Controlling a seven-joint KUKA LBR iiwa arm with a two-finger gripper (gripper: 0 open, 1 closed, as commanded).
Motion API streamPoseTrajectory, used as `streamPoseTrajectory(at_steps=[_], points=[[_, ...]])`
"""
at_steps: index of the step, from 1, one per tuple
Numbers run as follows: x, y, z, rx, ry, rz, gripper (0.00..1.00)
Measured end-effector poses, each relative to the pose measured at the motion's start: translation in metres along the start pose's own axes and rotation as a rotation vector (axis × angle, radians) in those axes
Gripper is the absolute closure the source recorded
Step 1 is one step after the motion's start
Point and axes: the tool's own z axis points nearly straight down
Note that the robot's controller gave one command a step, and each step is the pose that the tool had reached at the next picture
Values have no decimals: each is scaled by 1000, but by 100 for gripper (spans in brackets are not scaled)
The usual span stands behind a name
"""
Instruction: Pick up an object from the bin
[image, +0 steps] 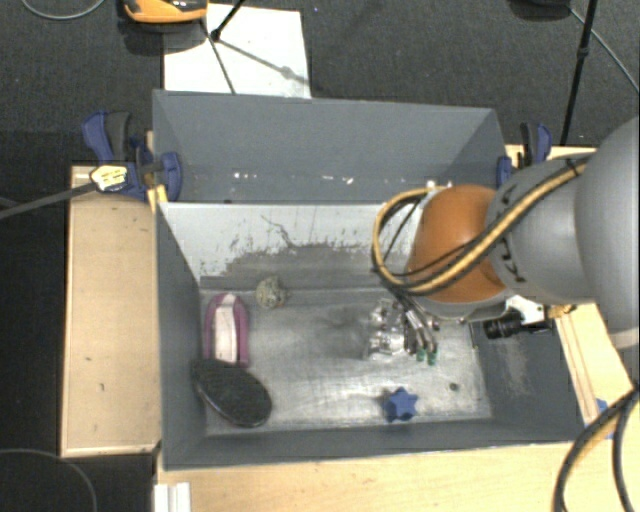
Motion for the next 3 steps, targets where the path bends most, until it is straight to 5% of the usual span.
streamPoseTrajectory(at_steps=[1, 2, 3], points=[[0, 0, 0, 0, 0, 0, 0], [20, -34, -50, 1, -1, 289, 0], [2, -26, 4, 2, 7, 408, 0]])
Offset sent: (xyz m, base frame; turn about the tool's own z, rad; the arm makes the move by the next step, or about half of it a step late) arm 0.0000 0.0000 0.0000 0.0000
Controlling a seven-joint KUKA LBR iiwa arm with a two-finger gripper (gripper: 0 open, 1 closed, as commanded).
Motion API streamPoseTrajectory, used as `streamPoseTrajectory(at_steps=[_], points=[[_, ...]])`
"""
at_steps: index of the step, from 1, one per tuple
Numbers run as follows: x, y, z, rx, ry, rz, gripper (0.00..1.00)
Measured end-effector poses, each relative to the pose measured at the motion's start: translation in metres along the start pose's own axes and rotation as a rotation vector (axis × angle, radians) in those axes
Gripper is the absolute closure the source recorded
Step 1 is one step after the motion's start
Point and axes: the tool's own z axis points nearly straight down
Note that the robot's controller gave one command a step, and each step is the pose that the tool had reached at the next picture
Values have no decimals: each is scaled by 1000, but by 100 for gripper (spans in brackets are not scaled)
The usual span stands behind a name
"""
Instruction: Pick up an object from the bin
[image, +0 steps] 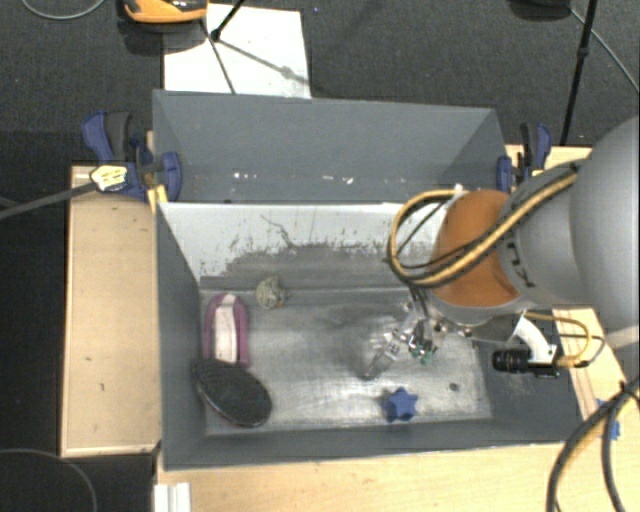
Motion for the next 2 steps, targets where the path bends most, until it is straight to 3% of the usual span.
streamPoseTrajectory(at_steps=[1, 2], points=[[0, 0, -2, -1, -2, -1, 100], [-12, -41, -153, -4, -15, -383, 100]])
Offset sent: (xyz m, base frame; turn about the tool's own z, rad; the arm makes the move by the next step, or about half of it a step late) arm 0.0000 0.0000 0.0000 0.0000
